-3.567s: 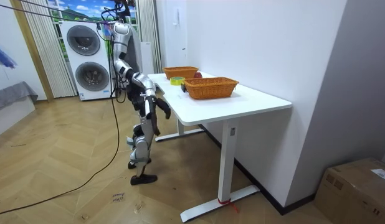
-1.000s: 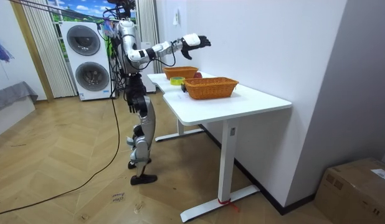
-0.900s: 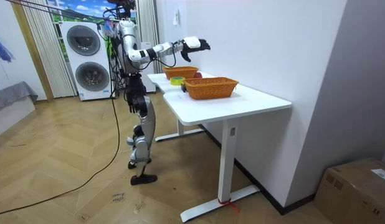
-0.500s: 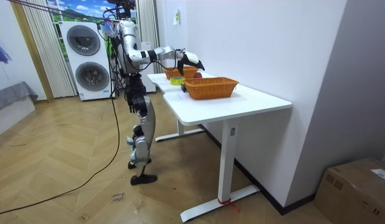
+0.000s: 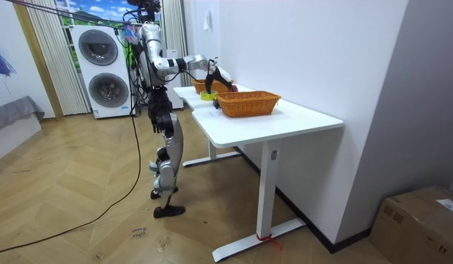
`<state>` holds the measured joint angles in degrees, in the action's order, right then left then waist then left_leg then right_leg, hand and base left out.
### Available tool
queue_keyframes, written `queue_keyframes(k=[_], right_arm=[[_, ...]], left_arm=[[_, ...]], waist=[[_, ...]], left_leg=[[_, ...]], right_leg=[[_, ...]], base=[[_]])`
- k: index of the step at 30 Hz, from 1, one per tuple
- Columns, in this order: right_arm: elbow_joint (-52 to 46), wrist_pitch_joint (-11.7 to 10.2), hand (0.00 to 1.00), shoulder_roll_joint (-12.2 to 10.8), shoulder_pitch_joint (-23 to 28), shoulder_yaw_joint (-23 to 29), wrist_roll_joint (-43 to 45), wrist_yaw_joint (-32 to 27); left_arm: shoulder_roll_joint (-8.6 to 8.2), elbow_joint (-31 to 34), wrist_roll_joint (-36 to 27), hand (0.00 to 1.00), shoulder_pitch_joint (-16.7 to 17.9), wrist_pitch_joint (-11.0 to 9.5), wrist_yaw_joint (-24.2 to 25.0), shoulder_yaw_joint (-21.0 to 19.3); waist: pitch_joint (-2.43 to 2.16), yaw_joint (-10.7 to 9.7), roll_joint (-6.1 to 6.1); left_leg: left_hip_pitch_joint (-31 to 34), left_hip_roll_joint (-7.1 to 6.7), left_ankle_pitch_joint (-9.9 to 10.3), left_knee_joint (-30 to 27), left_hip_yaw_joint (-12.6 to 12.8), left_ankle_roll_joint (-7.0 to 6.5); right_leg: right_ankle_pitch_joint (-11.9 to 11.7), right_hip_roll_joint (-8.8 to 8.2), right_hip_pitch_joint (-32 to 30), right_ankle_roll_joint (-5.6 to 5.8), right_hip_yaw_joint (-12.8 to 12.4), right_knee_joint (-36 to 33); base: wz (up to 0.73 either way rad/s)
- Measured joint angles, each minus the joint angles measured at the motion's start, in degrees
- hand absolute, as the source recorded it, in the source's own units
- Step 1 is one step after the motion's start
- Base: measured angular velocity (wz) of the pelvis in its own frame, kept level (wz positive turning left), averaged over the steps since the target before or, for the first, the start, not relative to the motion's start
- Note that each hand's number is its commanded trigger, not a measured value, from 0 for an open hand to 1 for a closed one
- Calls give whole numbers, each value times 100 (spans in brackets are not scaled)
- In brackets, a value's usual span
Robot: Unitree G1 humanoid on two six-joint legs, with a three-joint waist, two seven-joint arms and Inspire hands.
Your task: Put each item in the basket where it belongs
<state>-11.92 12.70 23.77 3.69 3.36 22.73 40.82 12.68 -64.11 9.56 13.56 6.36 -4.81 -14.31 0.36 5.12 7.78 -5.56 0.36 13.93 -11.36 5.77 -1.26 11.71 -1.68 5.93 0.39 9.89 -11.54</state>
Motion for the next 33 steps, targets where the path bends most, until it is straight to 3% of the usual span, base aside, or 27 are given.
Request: queue_keyframes(k=[8, 16, 24, 33], right_arm=[[-1, 214, 0, -3, 0, -52, 397, 382], [0, 251, 0, -25, 0, -64, 629, 601], [96, 394, 0, -41, 40, -396, 765, 694], [311, 469, 0, -40, 39, -463, 765, 691]], left_arm=[[11, 0, -1, 0, -18, 76, -8, -1], [12, -6, -6, 0, -21, 76, -117, -1], [12, -5, -105, 0, -29, 76, -125, 5], [60, 69, -119, 0, -37, 76, -171, 391]], waist=[[-20, 24, 27], [-19, 27, 29], [-16, 7, 35], [-20, -1, 56]], left_leg=[[-6, -1, 0, -17, -6, 0], [-5, -1, 0, -23, -6, 0], [2, -2, -1, -35, -31, 0], [40, -5, -1, -44, -131, 0]], right_leg=[[0, 0, 6, 0, -11, -3], [0, 2, 7, -1, -12, -6], [-1, 1, 17, -1, 10, -5], [-1, -6, 29, -1, 121, -4]], base=[[0], [0], [0], [5]])
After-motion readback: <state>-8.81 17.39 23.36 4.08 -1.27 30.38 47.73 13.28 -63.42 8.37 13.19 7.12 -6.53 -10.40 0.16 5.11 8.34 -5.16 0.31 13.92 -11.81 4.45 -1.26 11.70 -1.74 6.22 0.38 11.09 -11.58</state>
